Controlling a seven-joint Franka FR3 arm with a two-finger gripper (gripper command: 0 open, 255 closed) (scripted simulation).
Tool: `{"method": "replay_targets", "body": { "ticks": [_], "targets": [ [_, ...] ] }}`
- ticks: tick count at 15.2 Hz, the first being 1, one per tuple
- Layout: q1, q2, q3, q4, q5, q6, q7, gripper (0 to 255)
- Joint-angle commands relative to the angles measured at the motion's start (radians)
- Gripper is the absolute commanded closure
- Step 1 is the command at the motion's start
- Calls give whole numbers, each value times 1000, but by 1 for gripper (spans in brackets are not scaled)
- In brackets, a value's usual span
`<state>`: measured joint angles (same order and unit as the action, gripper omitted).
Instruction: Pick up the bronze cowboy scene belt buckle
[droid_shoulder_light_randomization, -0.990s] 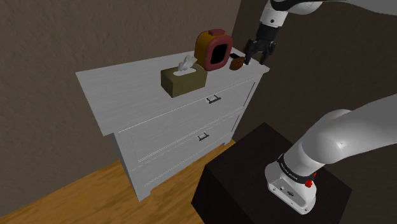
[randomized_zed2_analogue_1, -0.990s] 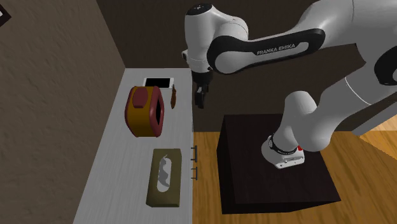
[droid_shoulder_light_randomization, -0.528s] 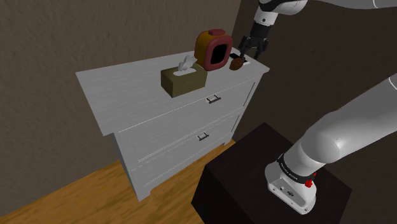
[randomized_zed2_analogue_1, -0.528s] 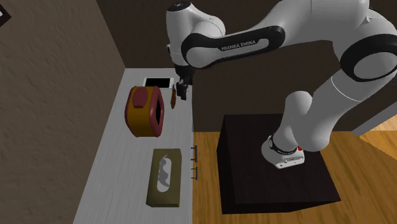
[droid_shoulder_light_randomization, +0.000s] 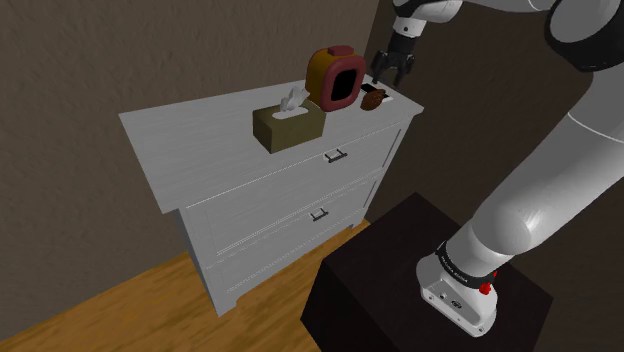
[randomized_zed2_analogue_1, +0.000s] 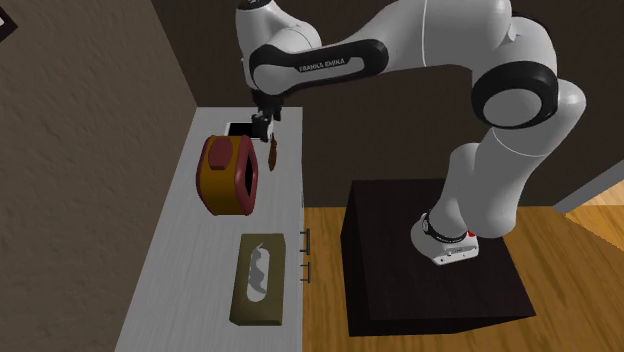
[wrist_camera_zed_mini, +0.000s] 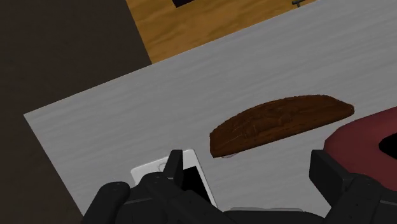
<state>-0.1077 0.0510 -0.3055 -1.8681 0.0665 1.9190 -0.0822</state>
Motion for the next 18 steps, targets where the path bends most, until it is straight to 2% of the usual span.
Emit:
{"method": "replay_targets", "body": {
  "ticks": [1, 8, 9, 18],
  "targets": [
    [-2, 17, -2, -4, 5, 24, -5, 0],
    [-3, 36, -1, -58, 14, 95, -13, 0],
    [-3, 36, -1, -57, 14, 94, -13, 255],
    [-3, 36, -1, -58, 14, 95, -13, 255]
  ]
}}
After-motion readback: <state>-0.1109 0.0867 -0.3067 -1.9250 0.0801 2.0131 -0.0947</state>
